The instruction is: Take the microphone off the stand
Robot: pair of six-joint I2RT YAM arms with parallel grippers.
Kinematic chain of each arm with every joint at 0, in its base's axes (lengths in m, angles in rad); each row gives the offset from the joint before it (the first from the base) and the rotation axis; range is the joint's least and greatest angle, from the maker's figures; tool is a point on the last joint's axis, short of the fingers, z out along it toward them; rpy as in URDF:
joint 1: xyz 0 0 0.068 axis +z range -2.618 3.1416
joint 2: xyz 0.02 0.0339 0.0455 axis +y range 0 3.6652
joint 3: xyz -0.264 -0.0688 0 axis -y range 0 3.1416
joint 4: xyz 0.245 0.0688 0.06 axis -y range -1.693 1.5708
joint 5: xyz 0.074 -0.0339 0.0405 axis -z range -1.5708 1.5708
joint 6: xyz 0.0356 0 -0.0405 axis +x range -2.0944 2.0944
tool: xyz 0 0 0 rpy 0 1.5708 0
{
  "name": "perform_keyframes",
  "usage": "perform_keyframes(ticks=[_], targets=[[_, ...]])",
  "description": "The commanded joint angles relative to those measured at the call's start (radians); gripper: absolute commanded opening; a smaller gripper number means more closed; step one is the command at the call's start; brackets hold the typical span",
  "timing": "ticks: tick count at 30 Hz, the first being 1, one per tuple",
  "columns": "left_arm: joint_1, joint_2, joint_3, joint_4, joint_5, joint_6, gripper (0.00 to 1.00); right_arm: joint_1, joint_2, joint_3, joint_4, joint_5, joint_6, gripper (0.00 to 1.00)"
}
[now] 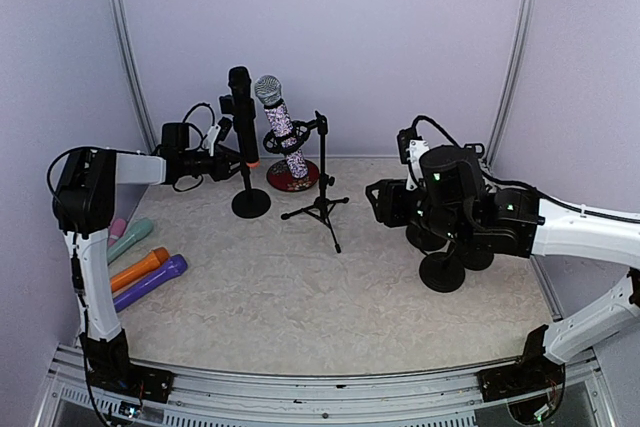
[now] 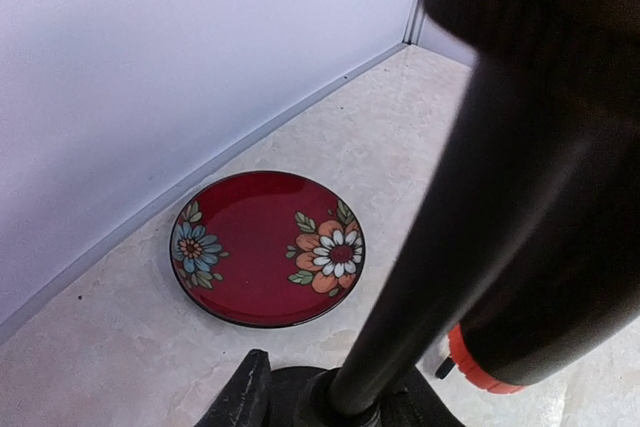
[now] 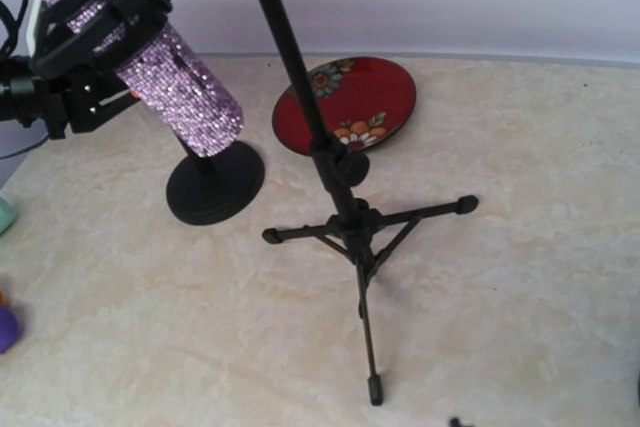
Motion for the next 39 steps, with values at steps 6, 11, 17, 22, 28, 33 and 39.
perform_keyframes(ticks=[6, 11, 17, 22, 28, 33, 39], targets=[[-0.021, 0.023, 0.046, -0.066, 0.027, 0.034, 0.21, 0.004, -0.008, 0.027, -0.03, 0.023, -0.014, 0.45], [-0.021, -0.024, 0.024, -0.105, 0.025, 0.047, 0.06, 0.005, -0.022, 0.023, -0.024, 0.017, -0.02, 0.35], [-0.021, -0.117, -0.041, -0.185, 0.046, 0.089, 0.0, 0.004, -0.014, 0.032, -0.008, 0.001, -0.038, 0.26], [-0.02, -0.207, -0.128, -0.236, 0.082, 0.097, 0.0, 0.004, 0.011, 0.058, 0.012, -0.022, -0.069, 0.21], [-0.027, -0.387, -0.339, -0.261, 0.14, 0.084, 0.0, 0.004, 0.068, 0.107, 0.051, -0.072, -0.126, 0.2], [-0.063, -0.56, -0.526, -0.245, 0.138, 0.076, 0.0, 0.005, 0.127, 0.16, 0.098, -0.147, -0.148, 0.21], [-0.204, -0.699, -0.646, -0.182, 0.077, 0.024, 0.0, 0.027, 0.193, 0.218, 0.166, -0.304, -0.174, 0.57]])
